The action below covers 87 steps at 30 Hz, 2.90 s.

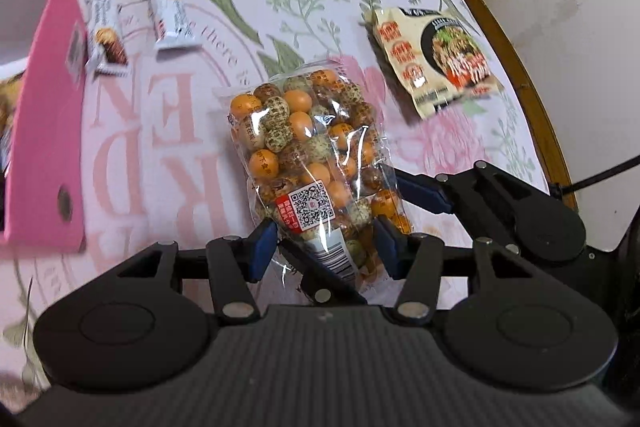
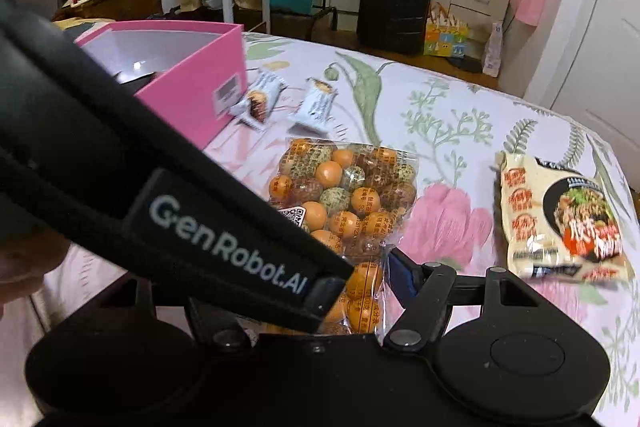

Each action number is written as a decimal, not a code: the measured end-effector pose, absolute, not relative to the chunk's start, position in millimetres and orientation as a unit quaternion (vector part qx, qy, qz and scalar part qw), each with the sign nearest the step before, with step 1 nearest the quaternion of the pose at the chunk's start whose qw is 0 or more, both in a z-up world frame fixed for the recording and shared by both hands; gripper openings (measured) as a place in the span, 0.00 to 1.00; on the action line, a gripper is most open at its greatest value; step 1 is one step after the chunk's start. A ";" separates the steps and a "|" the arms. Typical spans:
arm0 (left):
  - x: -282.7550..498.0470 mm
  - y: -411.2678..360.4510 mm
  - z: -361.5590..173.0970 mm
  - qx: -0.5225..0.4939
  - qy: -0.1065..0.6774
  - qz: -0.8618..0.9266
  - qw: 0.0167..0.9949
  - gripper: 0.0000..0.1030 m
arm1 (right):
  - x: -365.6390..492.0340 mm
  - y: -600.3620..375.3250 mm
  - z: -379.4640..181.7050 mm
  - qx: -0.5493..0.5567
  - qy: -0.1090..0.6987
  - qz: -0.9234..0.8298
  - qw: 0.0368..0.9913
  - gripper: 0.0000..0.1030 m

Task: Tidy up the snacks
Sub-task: 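Carry the bag with the left gripper over the box, lower and release, then move the right gripper to the noodle packet and grasp its edge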

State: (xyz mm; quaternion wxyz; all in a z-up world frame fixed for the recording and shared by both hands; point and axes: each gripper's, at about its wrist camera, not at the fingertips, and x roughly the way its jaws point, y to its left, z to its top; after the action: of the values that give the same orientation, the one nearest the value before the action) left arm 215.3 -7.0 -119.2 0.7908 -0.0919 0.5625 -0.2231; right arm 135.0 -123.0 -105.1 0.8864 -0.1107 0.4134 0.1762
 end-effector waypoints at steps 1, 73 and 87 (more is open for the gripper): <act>209.3 -4.5 -116.0 -0.093 0.563 -0.222 0.790 0.49 | 132.8 -118.9 -101.6 -0.113 0.415 0.178 0.885 0.72; 128.6 174.4 8.4 -0.111 0.448 -0.053 0.886 0.59 | 125.8 36.2 11.4 -0.313 0.357 0.370 0.798 0.76; 138.2 84.5 21.9 -0.065 0.432 -0.118 0.892 0.62 | 134.0 -84.5 28.6 -0.195 0.387 0.301 0.849 0.80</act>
State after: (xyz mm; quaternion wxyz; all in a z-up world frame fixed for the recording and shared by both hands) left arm 138.2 84.5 21.9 0.8919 -0.0646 0.4317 -0.1185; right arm 134.0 -84.5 28.6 0.8494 -0.1948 0.3872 0.3012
